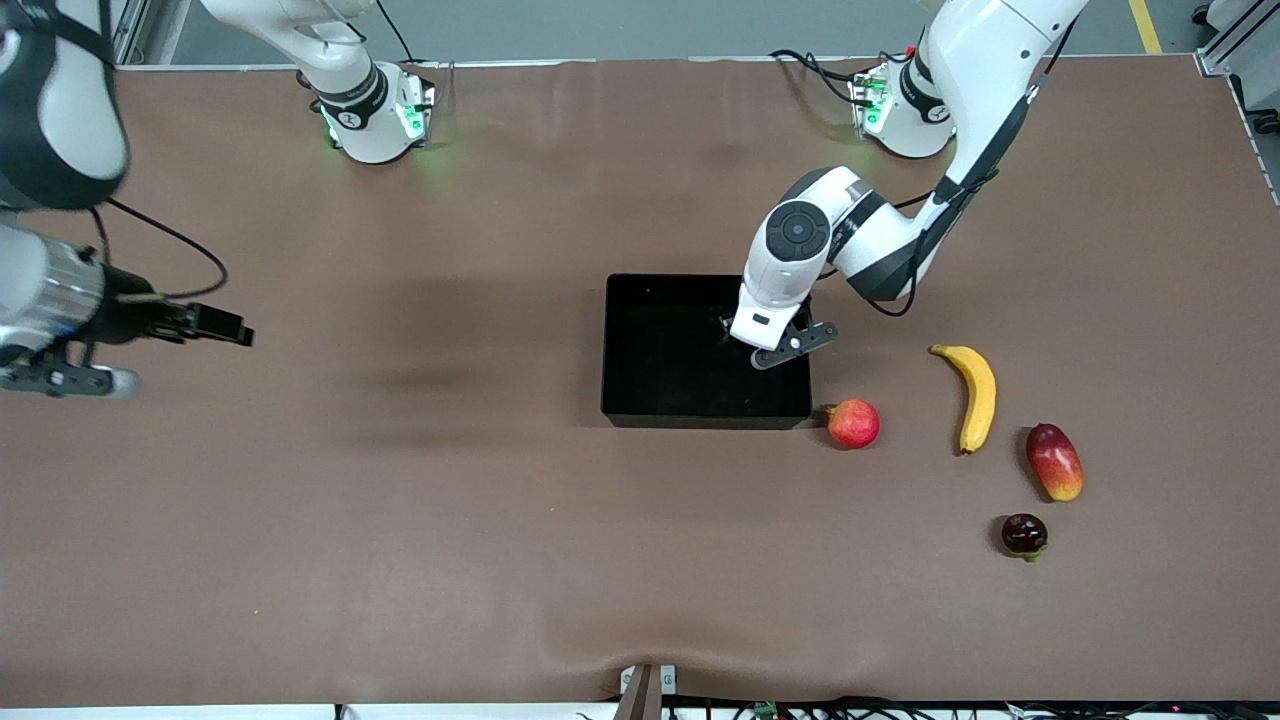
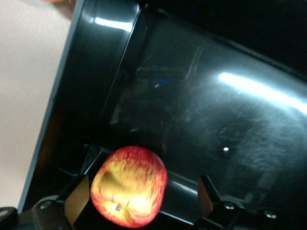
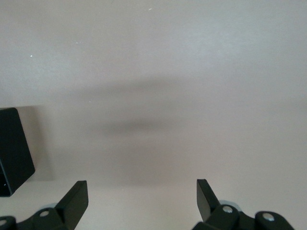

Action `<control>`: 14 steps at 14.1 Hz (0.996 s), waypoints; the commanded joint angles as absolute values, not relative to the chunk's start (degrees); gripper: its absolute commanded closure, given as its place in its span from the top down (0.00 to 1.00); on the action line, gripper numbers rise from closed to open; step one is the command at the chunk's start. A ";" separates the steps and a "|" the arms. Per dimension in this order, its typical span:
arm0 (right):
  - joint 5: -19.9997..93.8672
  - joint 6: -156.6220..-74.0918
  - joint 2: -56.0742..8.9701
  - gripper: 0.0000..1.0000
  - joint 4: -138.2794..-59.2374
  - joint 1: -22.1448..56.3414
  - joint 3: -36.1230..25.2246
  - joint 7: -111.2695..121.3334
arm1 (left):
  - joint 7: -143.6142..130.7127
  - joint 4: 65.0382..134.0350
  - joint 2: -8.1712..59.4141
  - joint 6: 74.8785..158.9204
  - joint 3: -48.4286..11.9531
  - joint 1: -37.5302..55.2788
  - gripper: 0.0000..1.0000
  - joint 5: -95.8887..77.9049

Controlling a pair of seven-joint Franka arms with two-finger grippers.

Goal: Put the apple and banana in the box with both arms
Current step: 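Open the left gripper and move it to the banana while the right gripper retracts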

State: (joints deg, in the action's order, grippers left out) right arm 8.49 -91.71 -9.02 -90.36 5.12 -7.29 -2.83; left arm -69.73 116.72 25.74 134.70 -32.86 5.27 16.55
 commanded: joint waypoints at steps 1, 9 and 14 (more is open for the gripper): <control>6.16 -89.30 -9.49 1.00 -85.44 4.13 -6.42 -4.04 | -71.19 113.92 23.21 130.72 -33.05 4.49 1.00 18.11; 3.00 -84.82 -6.25 1.00 -84.55 0.10 0.95 -4.04 | -52.60 98.43 19.26 107.58 -32.96 -9.10 1.00 17.84; -0.35 -84.11 -3.60 1.00 -84.82 -3.16 5.10 -4.05 | -32.54 107.02 19.07 113.18 -33.05 -25.99 1.00 17.93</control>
State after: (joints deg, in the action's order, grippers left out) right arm 0.75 -84.62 -4.95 -84.23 -0.33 2.89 -3.85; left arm -36.06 101.33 20.00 109.16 -32.02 -22.28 17.11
